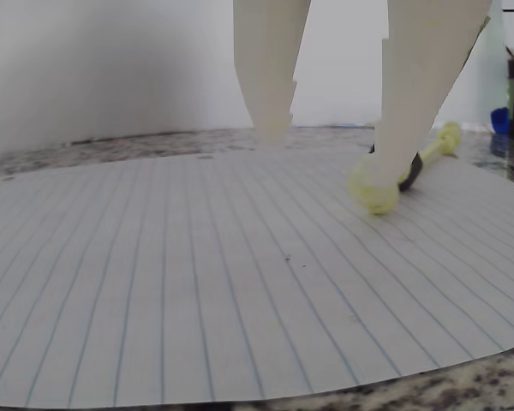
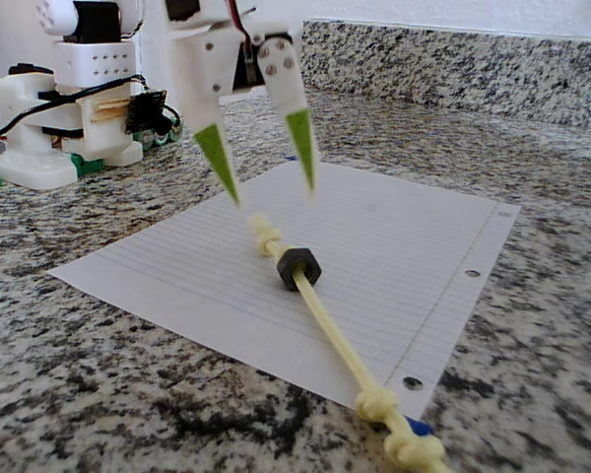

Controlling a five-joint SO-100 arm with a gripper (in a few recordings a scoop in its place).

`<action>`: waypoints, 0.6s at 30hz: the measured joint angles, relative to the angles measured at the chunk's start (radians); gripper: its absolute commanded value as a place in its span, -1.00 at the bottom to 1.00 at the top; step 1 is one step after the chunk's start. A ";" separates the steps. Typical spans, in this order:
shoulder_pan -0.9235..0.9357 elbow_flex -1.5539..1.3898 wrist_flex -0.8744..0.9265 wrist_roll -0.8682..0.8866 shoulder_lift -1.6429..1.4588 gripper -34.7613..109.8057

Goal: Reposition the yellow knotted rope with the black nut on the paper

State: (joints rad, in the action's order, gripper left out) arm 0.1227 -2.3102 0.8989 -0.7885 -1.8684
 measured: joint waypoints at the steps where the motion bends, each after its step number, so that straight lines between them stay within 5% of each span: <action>1: 0.005 0.009 0.000 0.038 0.015 0.27; 18: 0.064 0.150 -0.005 0.330 0.184 0.08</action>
State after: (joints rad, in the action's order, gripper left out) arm 0.1871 -2.1598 0.8943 -0.4587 -1.6843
